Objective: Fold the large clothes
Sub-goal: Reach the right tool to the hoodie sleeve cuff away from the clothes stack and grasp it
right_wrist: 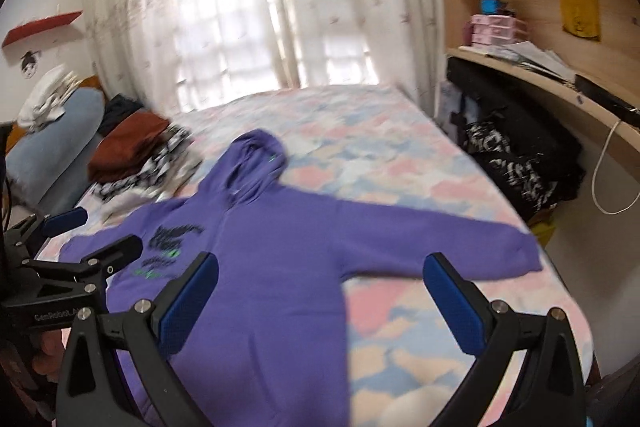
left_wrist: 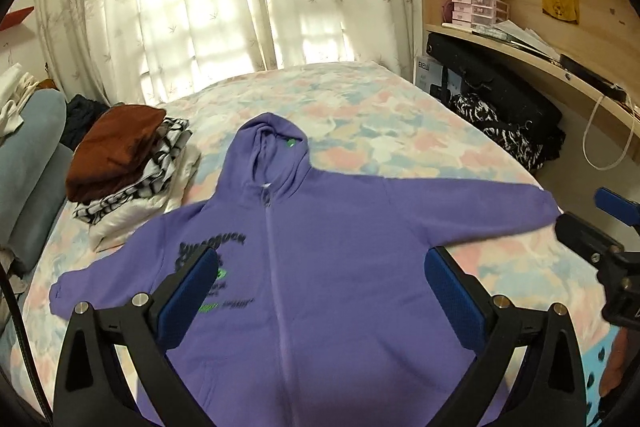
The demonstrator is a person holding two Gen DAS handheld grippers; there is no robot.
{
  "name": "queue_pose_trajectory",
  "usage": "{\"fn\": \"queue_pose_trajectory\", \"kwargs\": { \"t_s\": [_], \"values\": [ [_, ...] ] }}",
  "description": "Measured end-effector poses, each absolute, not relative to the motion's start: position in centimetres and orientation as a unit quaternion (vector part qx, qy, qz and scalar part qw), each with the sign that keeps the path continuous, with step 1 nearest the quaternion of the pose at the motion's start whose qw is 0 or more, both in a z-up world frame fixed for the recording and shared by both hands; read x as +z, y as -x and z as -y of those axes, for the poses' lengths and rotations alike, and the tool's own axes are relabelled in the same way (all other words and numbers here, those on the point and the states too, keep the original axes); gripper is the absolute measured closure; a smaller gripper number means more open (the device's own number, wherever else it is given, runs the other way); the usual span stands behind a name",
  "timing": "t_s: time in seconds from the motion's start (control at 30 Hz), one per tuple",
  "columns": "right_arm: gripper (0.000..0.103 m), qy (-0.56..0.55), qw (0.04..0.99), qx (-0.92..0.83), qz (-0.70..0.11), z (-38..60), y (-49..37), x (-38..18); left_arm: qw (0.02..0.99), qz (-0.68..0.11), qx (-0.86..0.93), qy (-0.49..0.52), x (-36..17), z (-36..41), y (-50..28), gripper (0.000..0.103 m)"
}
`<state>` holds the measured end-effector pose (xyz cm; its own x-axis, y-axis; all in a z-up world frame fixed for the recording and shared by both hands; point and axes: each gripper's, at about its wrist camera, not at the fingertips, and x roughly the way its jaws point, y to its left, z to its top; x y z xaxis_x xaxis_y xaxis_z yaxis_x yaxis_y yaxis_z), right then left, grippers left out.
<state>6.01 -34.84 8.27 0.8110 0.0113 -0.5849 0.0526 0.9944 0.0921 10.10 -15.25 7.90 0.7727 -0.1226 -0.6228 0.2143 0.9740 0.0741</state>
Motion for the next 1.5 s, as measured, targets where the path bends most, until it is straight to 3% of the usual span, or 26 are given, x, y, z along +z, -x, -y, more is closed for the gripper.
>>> {"fn": "queue_pose_trajectory", "kwargs": {
  "t_s": [0.23, 0.37, 0.63, 0.83, 1.07, 1.13, 1.2, 1.27, 1.3, 1.37, 1.5],
  "values": [
    [0.001, -0.076, 0.94, -0.059, -0.327, 42.2, -9.9, 6.1, 0.939, -0.323, -0.108, -0.036, 5.9, 19.9, -16.3, 0.001],
    [0.002, -0.114, 0.926, -0.087, -0.348, 47.2, -11.7, 3.3, 0.913, -0.386, -0.129, -0.019, 2.3, 23.0, -21.1, 0.001],
    [0.02, -0.293, 0.856, -0.14, -0.401, 59.3, -12.7, -6.7, 0.894, -0.429, -0.125, -0.021, -5.9, 28.4, -25.8, 0.001],
    [0.033, -0.427, 0.795, -0.167, -0.396, 65.8, -11.4, -13.2, 0.88, -0.456, -0.129, -0.028, -10.4, 31.1, -28.1, 0.001],
    [0.037, -0.455, 0.79, -0.176, -0.373, 67.5, -13.1, -14.4, 0.876, -0.463, -0.134, -0.028, -12.1, 33.2, -29.3, 0.003],
    [0.048, -0.443, 0.793, -0.179, -0.379, 67.2, -14.0, -14.4, 0.875, -0.462, -0.139, -0.03, -12.1, 33.6, -29.4, 0.005],
    [0.052, -0.425, 0.795, -0.188, -0.391, 66.8, -15.1, -14.3, 0.874, -0.461, -0.147, -0.031, -11.9, 33.8, -29.4, 0.008],
    [0.067, -0.414, 0.799, -0.19, -0.393, 66.6, -15.6, -14.2, 0.874, -0.459, -0.155, -0.032, -11.6, 33.8, -29.2, 0.015],
    [0.082, -0.413, 0.803, -0.182, -0.389, 66.5, -15.9, -14.0, 0.875, -0.458, -0.157, -0.031, -11.4, 33.7, -29.1, 0.017],
    [0.087, -0.411, 0.814, -0.174, -0.373, 65.9, -16.0, -12.8, 0.875, -0.456, -0.16, -0.031, -10.9, 33.1, -29.0, 0.027],
    [0.088, -0.358, 0.861, -0.144, -0.331, 62.2, -16.2, -7.3, 0.879, -0.447, -0.163, -0.018, -9.2, 30.7, -28.5, 0.034]
  ]
}}
